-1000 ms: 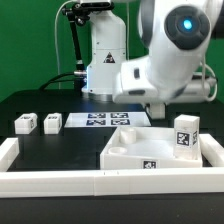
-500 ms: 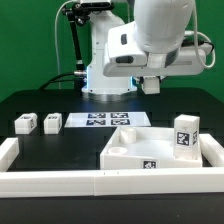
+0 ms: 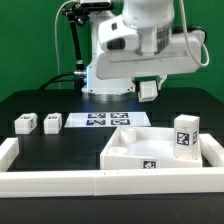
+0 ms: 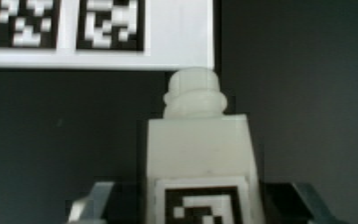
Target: Assemble square table
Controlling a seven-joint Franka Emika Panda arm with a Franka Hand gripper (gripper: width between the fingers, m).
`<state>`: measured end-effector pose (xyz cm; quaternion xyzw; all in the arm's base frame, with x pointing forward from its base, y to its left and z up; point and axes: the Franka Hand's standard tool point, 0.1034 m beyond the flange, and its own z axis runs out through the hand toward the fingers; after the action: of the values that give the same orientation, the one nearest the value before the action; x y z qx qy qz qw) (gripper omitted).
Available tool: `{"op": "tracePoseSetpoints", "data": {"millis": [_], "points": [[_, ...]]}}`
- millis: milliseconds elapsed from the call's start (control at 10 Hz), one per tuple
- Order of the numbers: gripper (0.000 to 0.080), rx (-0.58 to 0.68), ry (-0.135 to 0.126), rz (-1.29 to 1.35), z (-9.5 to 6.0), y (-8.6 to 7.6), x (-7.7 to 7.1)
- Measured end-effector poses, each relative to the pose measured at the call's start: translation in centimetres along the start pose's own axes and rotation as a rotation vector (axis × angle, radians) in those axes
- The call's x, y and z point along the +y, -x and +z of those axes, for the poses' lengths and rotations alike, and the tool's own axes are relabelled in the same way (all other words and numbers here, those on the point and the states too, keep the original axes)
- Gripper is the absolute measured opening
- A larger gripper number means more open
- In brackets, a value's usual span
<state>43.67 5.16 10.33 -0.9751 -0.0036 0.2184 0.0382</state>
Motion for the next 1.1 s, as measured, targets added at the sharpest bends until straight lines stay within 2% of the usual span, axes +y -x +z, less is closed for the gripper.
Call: {"op": "tracePoseSetpoints", "data": {"millis": [200, 400, 700, 900, 1100], "points": [[0.0288, 0.080, -0.002, 0.001, -1.6, -0.9, 0.5], [0.0288, 0.200, 0.010, 0.044, -3.0, -1.5, -0.3], [0.0288, 0.395, 0.017, 0.032, -3.0, -2.2, -0.1], [0.0288, 0.530, 0.039, 0.004, -2.6, -2.5, 0.7], [0.0288, 0.644, 0.055, -0.009, -3.7, -3.4, 1.1]]}}
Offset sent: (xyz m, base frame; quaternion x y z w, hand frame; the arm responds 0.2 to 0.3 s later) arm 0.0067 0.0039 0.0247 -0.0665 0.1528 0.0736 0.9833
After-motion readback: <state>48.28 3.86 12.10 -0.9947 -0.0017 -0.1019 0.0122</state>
